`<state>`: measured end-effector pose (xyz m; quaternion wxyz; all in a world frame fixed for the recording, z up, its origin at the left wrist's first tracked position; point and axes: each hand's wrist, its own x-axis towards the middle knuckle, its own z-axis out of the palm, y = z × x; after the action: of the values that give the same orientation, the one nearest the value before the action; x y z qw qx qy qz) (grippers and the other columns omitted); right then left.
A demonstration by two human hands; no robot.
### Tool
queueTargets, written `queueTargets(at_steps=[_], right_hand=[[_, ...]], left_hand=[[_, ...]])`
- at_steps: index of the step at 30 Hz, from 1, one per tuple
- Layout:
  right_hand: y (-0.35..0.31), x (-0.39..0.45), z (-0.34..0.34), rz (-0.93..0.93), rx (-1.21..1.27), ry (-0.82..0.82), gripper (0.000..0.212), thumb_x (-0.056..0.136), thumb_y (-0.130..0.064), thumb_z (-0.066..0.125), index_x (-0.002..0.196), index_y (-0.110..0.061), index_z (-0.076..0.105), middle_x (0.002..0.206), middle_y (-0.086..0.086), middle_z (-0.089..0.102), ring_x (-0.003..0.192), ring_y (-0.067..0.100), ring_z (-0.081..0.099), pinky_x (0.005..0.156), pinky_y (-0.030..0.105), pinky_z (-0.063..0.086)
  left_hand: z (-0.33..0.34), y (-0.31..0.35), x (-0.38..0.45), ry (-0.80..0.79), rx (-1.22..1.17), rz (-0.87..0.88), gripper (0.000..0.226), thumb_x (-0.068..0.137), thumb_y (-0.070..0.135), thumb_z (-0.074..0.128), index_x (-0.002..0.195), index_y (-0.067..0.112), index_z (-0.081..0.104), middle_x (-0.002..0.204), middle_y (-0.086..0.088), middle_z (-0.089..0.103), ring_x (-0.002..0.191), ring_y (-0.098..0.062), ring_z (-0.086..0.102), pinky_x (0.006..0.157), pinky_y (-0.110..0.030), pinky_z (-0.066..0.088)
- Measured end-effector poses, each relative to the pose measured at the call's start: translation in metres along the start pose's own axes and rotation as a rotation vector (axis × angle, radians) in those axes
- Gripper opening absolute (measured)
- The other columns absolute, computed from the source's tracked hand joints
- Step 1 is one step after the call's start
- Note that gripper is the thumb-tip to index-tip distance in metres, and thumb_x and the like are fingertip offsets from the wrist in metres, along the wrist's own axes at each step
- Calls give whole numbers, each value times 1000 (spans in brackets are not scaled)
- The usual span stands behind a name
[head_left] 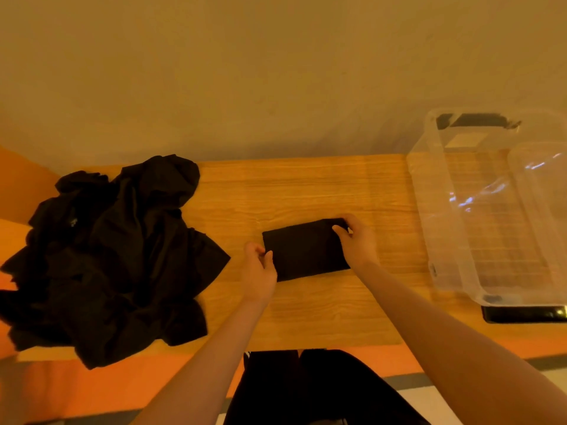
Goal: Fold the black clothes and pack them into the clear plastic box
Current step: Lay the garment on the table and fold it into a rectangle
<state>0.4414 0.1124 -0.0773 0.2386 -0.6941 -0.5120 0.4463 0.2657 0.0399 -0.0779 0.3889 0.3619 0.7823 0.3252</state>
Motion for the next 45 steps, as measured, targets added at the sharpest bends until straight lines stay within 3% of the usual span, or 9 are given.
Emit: queueTargets(at_steps=[8, 12, 15, 20, 24, 29, 33, 37, 45], right_hand=[[4, 2, 18, -68, -352, 106, 38, 96, -29, 47, 129, -10, 44, 120, 7, 57, 94, 23, 60, 67, 30, 48], [7, -1, 17, -197, -484, 205, 39, 92, -24, 55, 125, -5, 47, 123, 11, 53, 90, 28, 62, 59, 31, 46], [13, -5, 18, -571, -738, 294, 36, 90, -21, 49, 123, -6, 51, 120, 14, 58, 107, 28, 53, 87, 41, 43], [36, -10, 20, -748, -1080, -103, 54, 92, -39, 26, 136, -13, 42, 141, 7, 46, 135, 18, 33, 111, 40, 20], [47, -14, 7, -479, -796, -76, 61, 94, -45, 28, 145, -12, 25, 151, 7, 27, 141, 18, 17, 114, 41, 15], [25, -11, -16, -190, -344, 4, 68, 91, -32, 54, 147, -16, 19, 152, 4, 25, 140, 20, 22, 113, 34, 23], [4, 18, -20, -146, -387, -117, 56, 88, -33, 60, 137, -15, 42, 134, 3, 48, 129, 22, 38, 107, 40, 33], [-8, 30, -19, -148, -462, -185, 36, 87, -32, 62, 114, -8, 61, 120, 6, 54, 118, 22, 44, 100, 37, 37], [-6, -3, -33, -216, -126, -76, 18, 87, -18, 62, 103, -10, 65, 100, -5, 59, 93, 5, 52, 76, 7, 38]], left_hand=[[13, -7, -9, 46, 265, 43, 34, 98, 16, 40, 131, 9, 37, 72, 6, 52, 57, -4, 48, 48, -16, 36], [6, -16, -10, 191, 420, 282, 30, 86, 6, 58, 116, 2, 52, 106, -14, 59, 93, -24, 59, 76, -33, 50], [6, -11, -12, 144, 608, 480, 34, 89, 19, 44, 118, 7, 55, 121, -13, 58, 110, -30, 57, 91, -42, 47], [21, -9, 1, -193, 1001, 514, 63, 89, 43, 23, 138, 7, 41, 147, -15, 34, 137, -28, 31, 110, -48, 20], [15, -5, 12, -270, 795, 466, 63, 97, 46, 25, 148, 11, 14, 157, -10, 7, 145, -24, 2, 116, -37, -1], [-5, 8, 35, -111, 388, 132, 47, 93, 38, 50, 134, 14, 45, 134, -6, 47, 125, -22, 40, 104, -35, 37], [-14, 9, 45, -193, 376, 133, 31, 89, 32, 58, 116, 14, 59, 104, -1, 54, 93, -12, 48, 78, -22, 38], [-19, 8, 44, -207, 239, 84, 19, 86, 25, 64, 102, 15, 62, 99, -1, 55, 92, -13, 51, 75, -21, 38], [-19, 13, 28, -121, 123, 247, 7, 85, 21, 65, 88, 24, 59, 91, 11, 52, 87, -4, 50, 74, -10, 38]])
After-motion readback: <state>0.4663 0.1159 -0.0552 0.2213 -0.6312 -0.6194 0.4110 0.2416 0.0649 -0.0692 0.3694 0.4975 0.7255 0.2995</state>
